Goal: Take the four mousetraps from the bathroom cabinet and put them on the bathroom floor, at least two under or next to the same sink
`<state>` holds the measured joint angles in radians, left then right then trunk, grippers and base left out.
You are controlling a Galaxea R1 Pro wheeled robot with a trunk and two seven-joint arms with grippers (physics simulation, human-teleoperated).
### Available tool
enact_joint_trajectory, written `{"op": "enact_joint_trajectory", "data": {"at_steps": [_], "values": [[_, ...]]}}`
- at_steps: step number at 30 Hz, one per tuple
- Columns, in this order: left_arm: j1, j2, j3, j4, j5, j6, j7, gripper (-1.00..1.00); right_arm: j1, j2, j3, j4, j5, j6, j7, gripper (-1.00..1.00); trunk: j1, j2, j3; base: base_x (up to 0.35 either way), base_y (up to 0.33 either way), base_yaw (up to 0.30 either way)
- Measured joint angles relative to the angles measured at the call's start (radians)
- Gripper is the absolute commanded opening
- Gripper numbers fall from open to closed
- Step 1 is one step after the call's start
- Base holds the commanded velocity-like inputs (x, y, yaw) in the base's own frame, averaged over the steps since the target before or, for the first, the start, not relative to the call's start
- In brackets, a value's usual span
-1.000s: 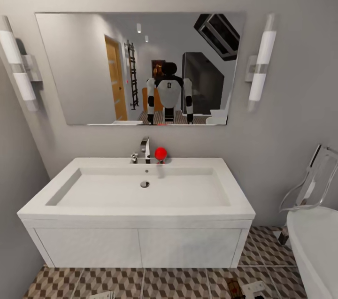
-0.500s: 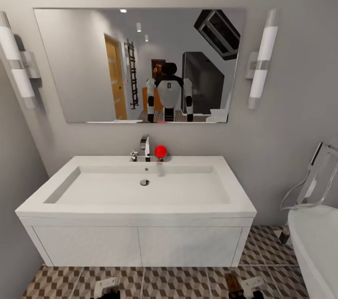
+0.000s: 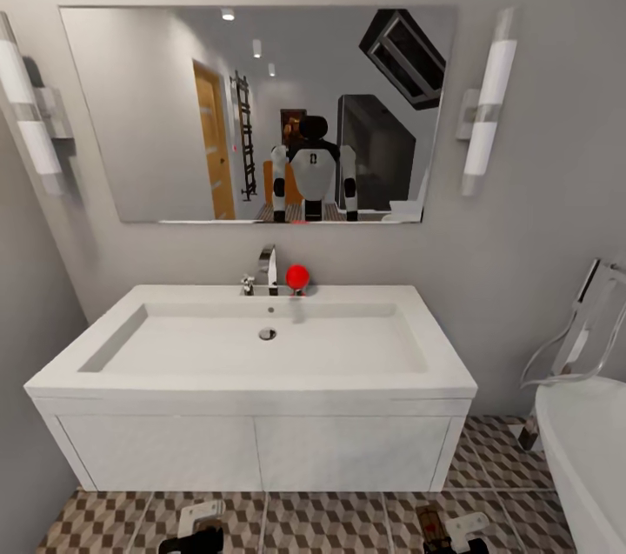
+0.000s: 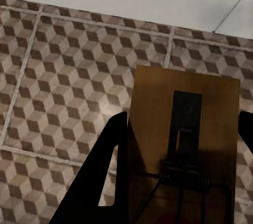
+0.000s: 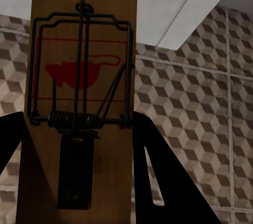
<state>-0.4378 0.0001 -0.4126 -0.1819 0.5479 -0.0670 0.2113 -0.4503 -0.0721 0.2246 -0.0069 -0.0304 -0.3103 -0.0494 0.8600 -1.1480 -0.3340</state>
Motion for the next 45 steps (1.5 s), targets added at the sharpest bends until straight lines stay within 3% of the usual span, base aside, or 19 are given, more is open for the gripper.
{"op": "enact_joint_trajectory", "data": {"at_steps": [8, 41, 45], "values": [[0.0, 0.003, -0.003, -0.008, 0.0, -0.005, 0.033, -1.0, 0.0, 0.0, 0.0, 0.0, 0.0, 0.0, 0.0, -1.0, 0.031, -0.056, -0.025, 0.0, 0.0, 0.0], [0.0, 0.025, 0.0, -0.032, 0.001, -0.011, 0.034, -1.0, 0.0, 0.0, -0.001, 0.0, -0.001, 0.0, 0.002, -1.0, 0.157, -0.287, -0.129, 0.0, 0.0, 0.0], [0.0, 0.025, 0.0, -0.032, 0.001, -0.011, 0.034, -1.0, 0.0, 0.0, 0.003, 0.0, 0.0, 0.0, 0.035, -1.0, 0.173, -0.315, -0.141, 0.0, 0.0, 0.0]]}}
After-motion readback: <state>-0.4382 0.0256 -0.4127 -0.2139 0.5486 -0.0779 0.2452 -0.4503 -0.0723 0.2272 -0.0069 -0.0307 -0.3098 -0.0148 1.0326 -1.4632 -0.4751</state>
